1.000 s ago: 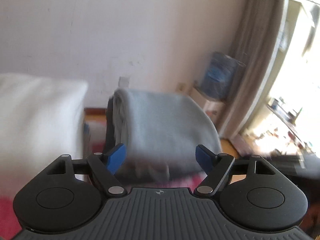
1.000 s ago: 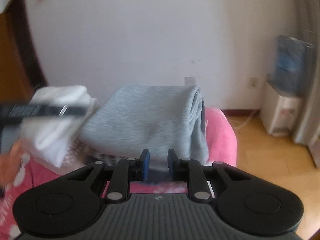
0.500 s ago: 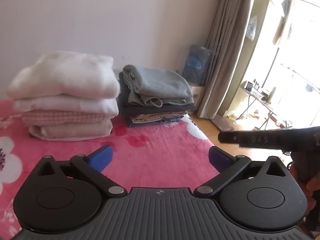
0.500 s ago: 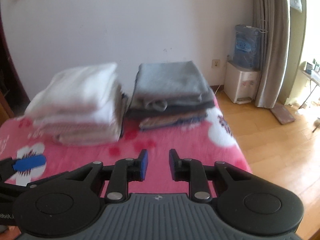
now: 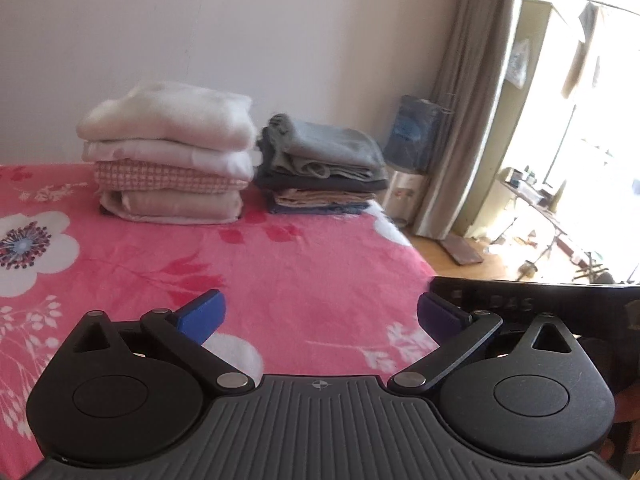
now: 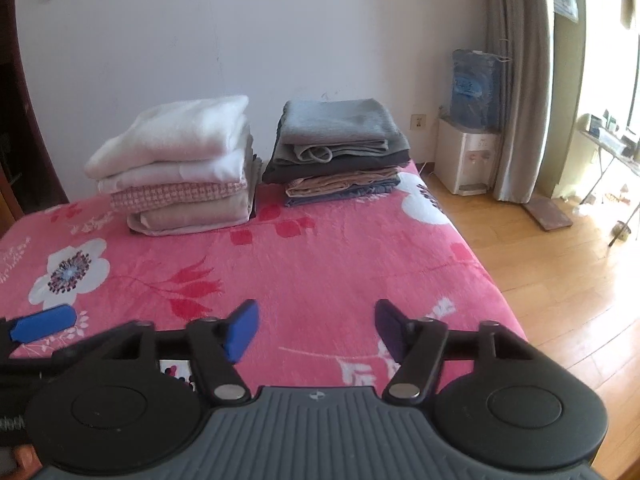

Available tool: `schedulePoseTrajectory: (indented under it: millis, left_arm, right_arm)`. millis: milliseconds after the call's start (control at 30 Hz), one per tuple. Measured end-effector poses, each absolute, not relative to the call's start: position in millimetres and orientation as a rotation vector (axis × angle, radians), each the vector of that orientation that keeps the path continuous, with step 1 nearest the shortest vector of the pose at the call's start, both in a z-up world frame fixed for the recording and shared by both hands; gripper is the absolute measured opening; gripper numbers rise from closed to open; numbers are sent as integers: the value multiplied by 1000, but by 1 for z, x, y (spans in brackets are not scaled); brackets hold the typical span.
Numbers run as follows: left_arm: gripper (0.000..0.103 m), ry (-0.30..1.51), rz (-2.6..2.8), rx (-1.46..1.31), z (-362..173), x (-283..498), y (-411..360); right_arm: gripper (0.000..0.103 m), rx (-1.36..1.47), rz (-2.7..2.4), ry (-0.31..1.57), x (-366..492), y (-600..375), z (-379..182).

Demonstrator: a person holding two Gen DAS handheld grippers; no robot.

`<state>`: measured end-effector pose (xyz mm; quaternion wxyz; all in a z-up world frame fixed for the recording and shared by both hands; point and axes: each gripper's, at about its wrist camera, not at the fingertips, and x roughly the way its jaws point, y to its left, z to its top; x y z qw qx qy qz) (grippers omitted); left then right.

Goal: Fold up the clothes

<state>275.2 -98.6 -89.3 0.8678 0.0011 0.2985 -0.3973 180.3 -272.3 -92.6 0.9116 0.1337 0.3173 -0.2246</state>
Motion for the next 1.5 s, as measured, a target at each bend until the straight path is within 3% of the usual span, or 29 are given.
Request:
schedulePoseTrajectory:
  millis: [167,500,933,1500]
  left_arm:
    - [103,621,-851,-30,-79,240,-88]
    - [103,548,-703,96,-25,155,-57]
    - [103,428,-546,239,1,108,-64]
    - [103,501,-500,208,-6,99,-97]
  right_arm:
    - [72,278,-440,631,142,-270,-92]
    - [102,286,-470,582,38,-241,-60]
    - [103,258,-607,590,-17,-209,-36]
    - [103,209,-680,643,-27,-230,-33]
